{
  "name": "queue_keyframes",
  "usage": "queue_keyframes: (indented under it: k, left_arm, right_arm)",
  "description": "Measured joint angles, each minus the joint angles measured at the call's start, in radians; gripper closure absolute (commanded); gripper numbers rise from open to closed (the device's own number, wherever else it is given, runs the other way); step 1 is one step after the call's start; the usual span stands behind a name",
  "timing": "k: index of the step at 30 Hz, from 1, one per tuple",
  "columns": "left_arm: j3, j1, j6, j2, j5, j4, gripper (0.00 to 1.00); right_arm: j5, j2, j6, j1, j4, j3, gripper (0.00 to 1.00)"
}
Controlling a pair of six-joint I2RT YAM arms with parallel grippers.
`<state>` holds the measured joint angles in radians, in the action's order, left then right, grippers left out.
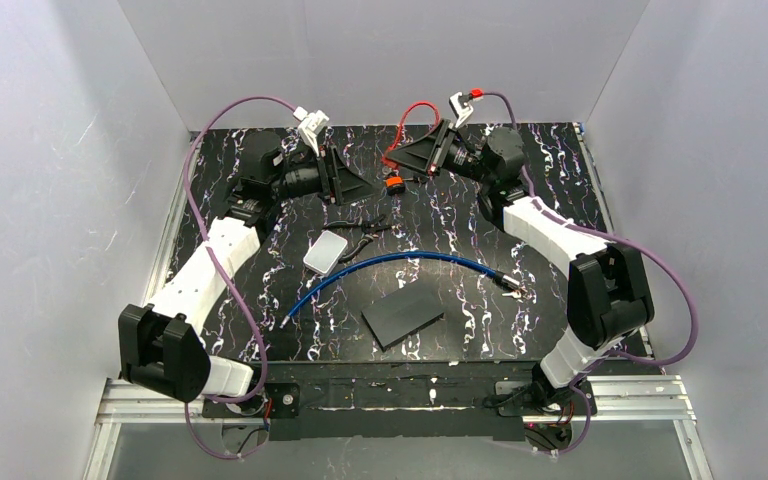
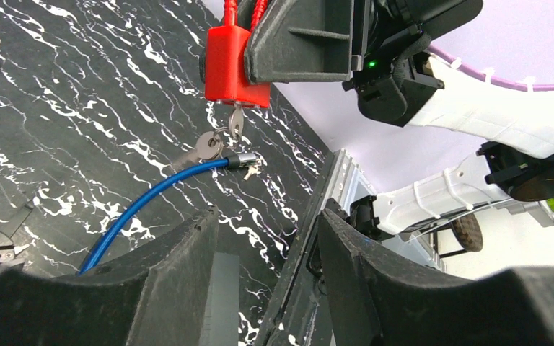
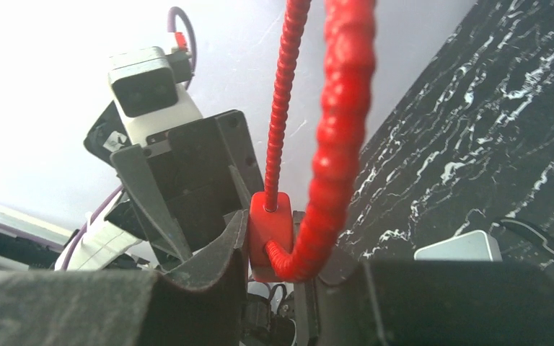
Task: Lock with the key
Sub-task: Lock the lock.
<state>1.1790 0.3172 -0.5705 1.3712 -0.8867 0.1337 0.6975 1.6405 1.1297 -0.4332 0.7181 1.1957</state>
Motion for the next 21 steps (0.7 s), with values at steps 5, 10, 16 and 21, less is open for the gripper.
queue_keyframes:
  k: [5, 10, 16, 21]
  left_arm:
    - [-0.003, 0.0, -0.032, 0.003, -0.012, 0.049, 0.51]
    - [-0.003, 0.001, -0.052, 0.011, -0.012, 0.076, 0.52]
    - [-0.004, 0.001, -0.067, 0.011, -0.011, 0.095, 0.75]
    - [-0.008, 0.001, -0.108, 0.018, -0.011, 0.122, 0.9]
  right_arm:
    - [0.014, 0.0, 0.016, -0.021, 0.057, 0.0, 0.99]
    - [0.026, 0.0, 0.017, -0.048, 0.071, 0.0, 0.99]
    - [0.039, 0.0, 0.018, -0.063, 0.076, 0.0, 0.99]
    - [0.047, 0.0, 0.023, -0.066, 0.113, -0.001, 0.99]
